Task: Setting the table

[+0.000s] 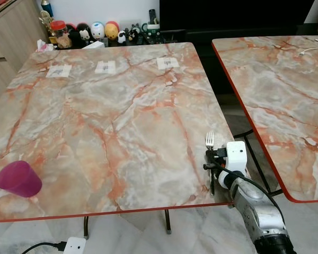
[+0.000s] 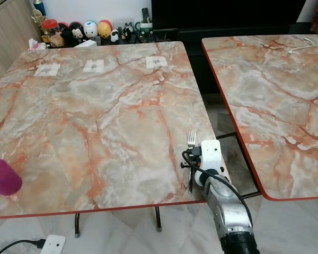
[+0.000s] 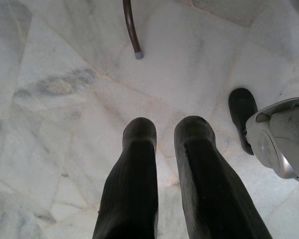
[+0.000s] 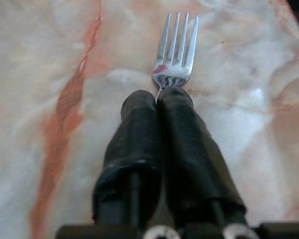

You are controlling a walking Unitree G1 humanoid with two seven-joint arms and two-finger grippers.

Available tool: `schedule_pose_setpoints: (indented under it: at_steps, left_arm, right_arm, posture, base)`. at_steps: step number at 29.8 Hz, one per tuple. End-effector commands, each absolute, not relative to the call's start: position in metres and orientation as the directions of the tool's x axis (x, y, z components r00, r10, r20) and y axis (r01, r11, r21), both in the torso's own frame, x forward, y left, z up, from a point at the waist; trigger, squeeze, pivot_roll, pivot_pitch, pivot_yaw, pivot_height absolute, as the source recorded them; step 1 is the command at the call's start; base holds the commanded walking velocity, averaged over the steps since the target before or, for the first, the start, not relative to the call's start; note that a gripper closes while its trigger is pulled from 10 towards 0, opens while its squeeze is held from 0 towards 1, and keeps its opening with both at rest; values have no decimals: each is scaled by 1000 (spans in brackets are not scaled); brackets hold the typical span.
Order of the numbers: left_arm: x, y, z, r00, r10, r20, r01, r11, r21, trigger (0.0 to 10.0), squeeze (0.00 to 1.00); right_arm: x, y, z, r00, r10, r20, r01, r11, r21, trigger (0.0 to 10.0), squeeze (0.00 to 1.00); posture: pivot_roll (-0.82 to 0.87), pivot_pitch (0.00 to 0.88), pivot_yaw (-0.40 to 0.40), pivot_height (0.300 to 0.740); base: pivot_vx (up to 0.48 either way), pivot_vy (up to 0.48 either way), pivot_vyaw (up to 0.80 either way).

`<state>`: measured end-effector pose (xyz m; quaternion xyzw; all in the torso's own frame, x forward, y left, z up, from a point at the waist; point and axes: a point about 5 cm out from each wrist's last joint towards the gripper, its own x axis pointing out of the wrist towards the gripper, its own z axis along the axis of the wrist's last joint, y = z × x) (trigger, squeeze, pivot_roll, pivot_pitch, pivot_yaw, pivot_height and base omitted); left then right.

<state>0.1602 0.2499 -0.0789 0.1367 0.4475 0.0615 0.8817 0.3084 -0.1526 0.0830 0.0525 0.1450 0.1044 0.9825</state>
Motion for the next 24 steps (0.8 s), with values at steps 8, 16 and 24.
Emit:
schedule_pose_setpoints:
  at_steps: [8, 16, 24]
  left_arm:
    - [152, 253, -82, 556, 237, -797, 19, 955, 297, 10000, 0]
    - [153, 253, -82, 559, 236, -795, 19, 955, 297, 10000, 0]
    - [153, 253, -82, 559, 236, -795, 19, 955, 297, 10000, 0]
  right_arm:
    - [303, -152, 92, 953, 187, -239, -155, 977, 147, 10000, 1000]
    - [304, -154, 107, 970, 112, -216, -84, 987, 137, 10000, 0]
    - [309, -137, 122, 960, 174, -218, -126, 968, 218, 10000, 996]
  posture:
    - [-58, 111, 27, 740]
    - [-60, 110, 27, 740]
    - [-60, 111, 26, 740]
  base:
    - [0, 0, 0]
    - [0, 0, 0]
    - [0, 0, 0]
